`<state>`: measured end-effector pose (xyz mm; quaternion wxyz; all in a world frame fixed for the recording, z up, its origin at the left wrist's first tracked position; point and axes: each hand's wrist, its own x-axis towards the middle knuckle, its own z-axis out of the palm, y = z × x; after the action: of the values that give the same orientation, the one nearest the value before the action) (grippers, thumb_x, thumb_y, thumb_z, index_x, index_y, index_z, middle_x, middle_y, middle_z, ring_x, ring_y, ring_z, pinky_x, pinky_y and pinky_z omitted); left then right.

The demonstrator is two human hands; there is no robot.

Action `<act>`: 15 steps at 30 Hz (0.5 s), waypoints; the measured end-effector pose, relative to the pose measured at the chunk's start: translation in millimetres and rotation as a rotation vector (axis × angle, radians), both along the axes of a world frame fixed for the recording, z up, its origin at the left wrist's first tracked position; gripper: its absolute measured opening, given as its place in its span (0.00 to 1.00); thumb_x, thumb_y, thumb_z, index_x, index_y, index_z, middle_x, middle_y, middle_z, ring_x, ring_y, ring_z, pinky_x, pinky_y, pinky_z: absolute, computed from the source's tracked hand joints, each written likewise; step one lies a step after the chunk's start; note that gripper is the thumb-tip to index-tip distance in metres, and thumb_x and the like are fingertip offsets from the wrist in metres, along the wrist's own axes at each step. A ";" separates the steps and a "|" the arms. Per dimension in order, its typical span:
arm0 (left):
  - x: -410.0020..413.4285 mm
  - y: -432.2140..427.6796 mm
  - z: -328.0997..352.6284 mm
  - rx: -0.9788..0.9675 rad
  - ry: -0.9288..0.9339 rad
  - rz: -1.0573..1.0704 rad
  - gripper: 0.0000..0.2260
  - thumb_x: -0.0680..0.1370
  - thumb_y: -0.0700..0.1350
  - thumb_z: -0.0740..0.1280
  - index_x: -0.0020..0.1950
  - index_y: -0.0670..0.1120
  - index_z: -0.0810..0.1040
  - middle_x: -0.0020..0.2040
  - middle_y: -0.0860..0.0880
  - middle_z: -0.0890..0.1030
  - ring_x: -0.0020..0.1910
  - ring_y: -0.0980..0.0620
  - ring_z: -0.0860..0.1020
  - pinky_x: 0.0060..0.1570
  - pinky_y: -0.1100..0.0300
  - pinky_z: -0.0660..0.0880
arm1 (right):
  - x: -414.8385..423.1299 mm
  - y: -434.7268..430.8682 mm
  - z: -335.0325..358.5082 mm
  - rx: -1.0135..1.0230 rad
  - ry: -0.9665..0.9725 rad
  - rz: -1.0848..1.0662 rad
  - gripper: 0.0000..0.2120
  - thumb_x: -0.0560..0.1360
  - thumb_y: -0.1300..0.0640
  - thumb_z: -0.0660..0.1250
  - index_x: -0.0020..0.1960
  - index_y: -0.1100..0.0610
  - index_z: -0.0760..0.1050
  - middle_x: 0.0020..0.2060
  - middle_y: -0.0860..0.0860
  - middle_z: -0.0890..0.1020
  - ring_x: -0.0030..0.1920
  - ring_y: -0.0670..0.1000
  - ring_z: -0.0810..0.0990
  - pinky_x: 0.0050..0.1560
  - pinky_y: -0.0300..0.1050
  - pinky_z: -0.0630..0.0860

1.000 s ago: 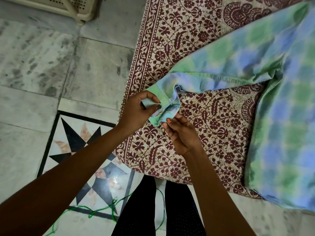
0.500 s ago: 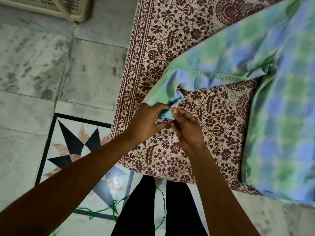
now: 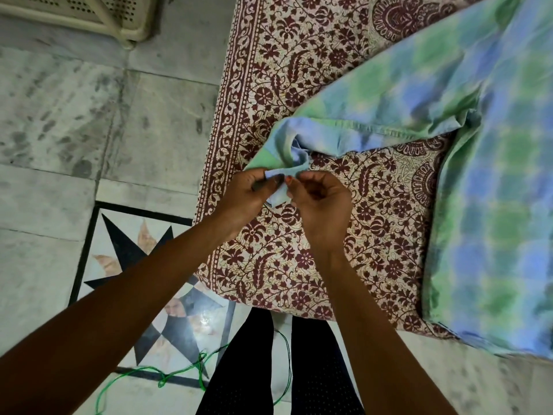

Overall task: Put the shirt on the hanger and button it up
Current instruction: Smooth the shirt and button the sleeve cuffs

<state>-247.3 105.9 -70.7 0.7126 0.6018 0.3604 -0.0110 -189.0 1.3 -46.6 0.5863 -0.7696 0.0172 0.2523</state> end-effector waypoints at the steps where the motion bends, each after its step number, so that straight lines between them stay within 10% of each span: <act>1: -0.3 -1.9 1.8 0.110 -0.012 -0.050 0.06 0.78 0.42 0.63 0.52 0.45 0.79 0.44 0.50 0.81 0.42 0.56 0.78 0.44 0.65 0.75 | -3.3 2.3 3.3 -0.018 0.033 -0.017 0.06 0.67 0.58 0.75 0.40 0.57 0.78 0.37 0.55 0.83 0.39 0.57 0.82 0.43 0.50 0.81; 4: -2.4 -8.3 2.2 0.370 -0.083 -0.135 0.06 0.78 0.41 0.63 0.48 0.42 0.80 0.35 0.49 0.79 0.31 0.56 0.73 0.29 0.68 0.68 | -3.8 2.9 8.1 0.017 0.295 -0.156 0.06 0.68 0.59 0.74 0.37 0.59 0.78 0.32 0.54 0.82 0.32 0.51 0.80 0.35 0.40 0.79; 7: -6.9 -13.8 2.2 0.484 -0.102 -0.221 0.08 0.77 0.39 0.65 0.54 0.41 0.81 0.43 0.46 0.83 0.38 0.54 0.79 0.36 0.67 0.74 | 1.1 -5.3 10.3 0.131 0.554 -0.312 0.02 0.70 0.65 0.71 0.42 0.62 0.79 0.30 0.51 0.82 0.29 0.46 0.80 0.32 0.36 0.78; 11: -11.3 -15.8 0.8 0.558 -0.130 -0.385 0.11 0.76 0.40 0.65 0.58 0.44 0.80 0.46 0.51 0.82 0.30 0.62 0.77 0.32 0.66 0.76 | 4.8 -16.2 9.8 0.062 0.570 -0.282 0.09 0.69 0.55 0.73 0.43 0.61 0.78 0.33 0.53 0.83 0.29 0.47 0.80 0.34 0.39 0.78; 15: -11.3 -19.6 1.0 0.489 -0.089 -0.379 0.11 0.77 0.42 0.64 0.58 0.45 0.79 0.41 0.54 0.81 0.27 0.53 0.76 0.27 0.56 0.76 | 6.5 -20.8 7.5 0.132 0.610 -0.362 0.06 0.70 0.68 0.70 0.46 0.64 0.74 0.28 0.52 0.80 0.23 0.44 0.77 0.27 0.35 0.75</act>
<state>-258.6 86.3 -69.7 0.5471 0.8117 0.2022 -0.0305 -182.5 -19.5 -39.1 0.6378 -0.6037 0.3111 0.3633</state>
